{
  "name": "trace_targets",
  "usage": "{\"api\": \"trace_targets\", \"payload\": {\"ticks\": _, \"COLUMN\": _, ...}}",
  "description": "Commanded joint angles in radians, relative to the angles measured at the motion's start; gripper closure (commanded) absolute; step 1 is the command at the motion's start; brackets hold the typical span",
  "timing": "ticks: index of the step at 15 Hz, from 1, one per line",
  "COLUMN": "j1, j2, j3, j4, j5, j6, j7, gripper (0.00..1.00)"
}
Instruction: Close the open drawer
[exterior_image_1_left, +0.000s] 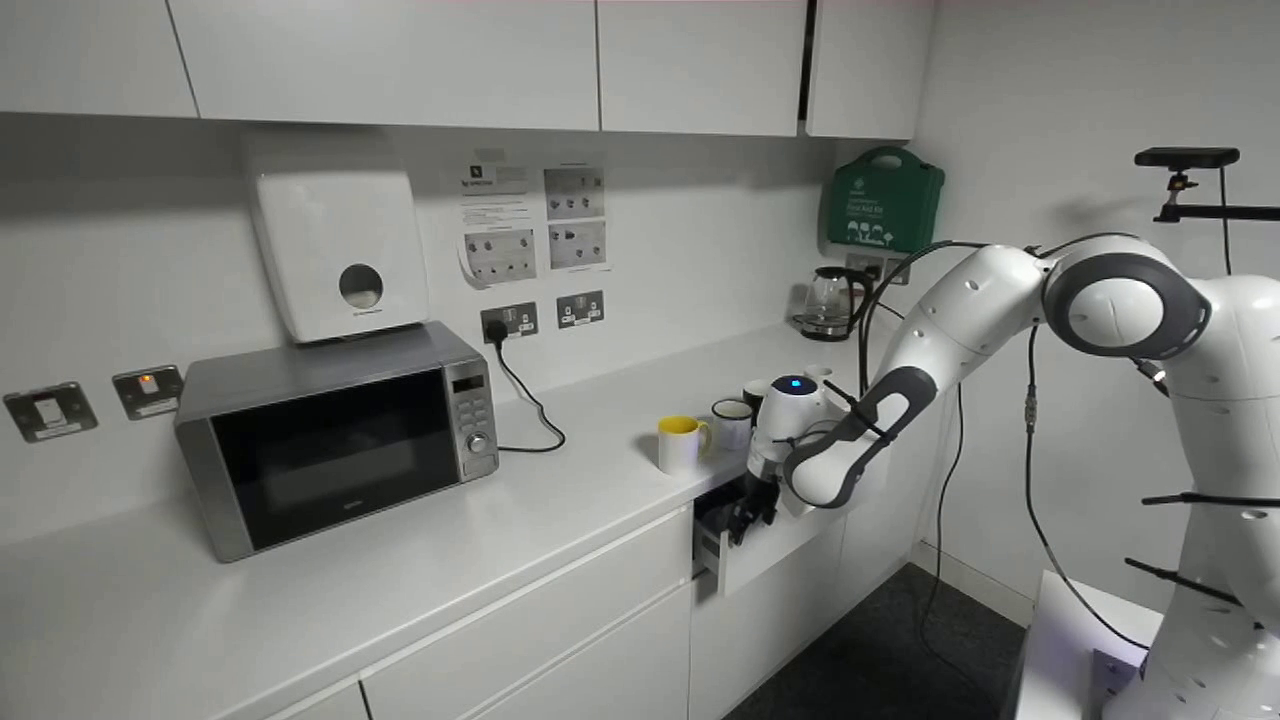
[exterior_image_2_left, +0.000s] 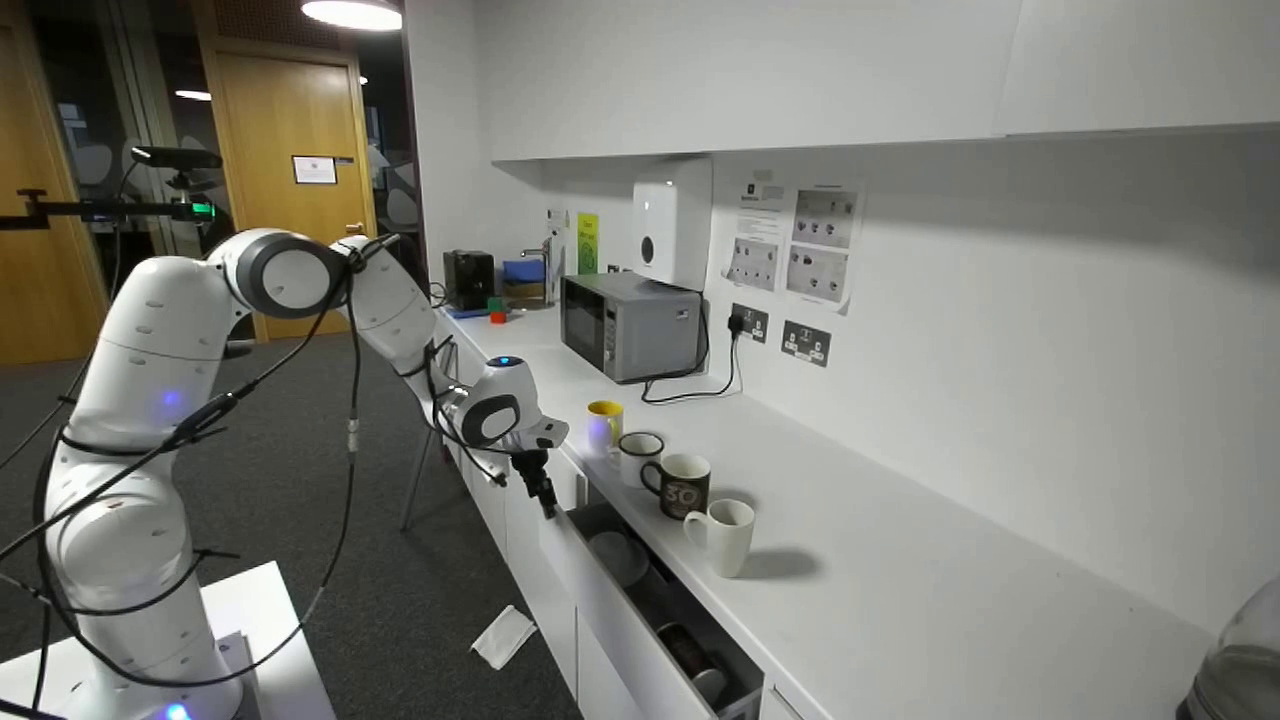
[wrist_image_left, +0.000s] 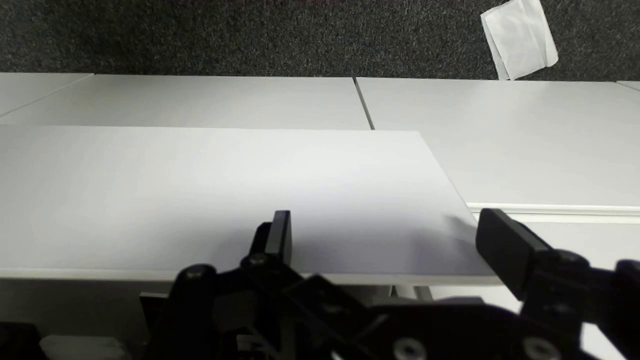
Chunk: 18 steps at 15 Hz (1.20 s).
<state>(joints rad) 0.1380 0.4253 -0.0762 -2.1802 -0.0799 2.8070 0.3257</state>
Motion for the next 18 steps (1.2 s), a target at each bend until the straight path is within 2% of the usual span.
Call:
{"api": "trace_targets", "payload": {"ticks": 1, "j1": 0.008, "j2": 0.034, "j3": -0.011, "j4": 0.04, "j5": -0.007, "j6": 0.013, "j7": -0.026, "gripper": 0.0}}
{"api": "trace_targets", "payload": {"ticks": 18, "j1": -0.004, "j2": 0.098, "j3": -0.006, "j4": 0.129, "j5": 0.003, "j6": 0.013, "j7": -0.064, "gripper": 0.0}}
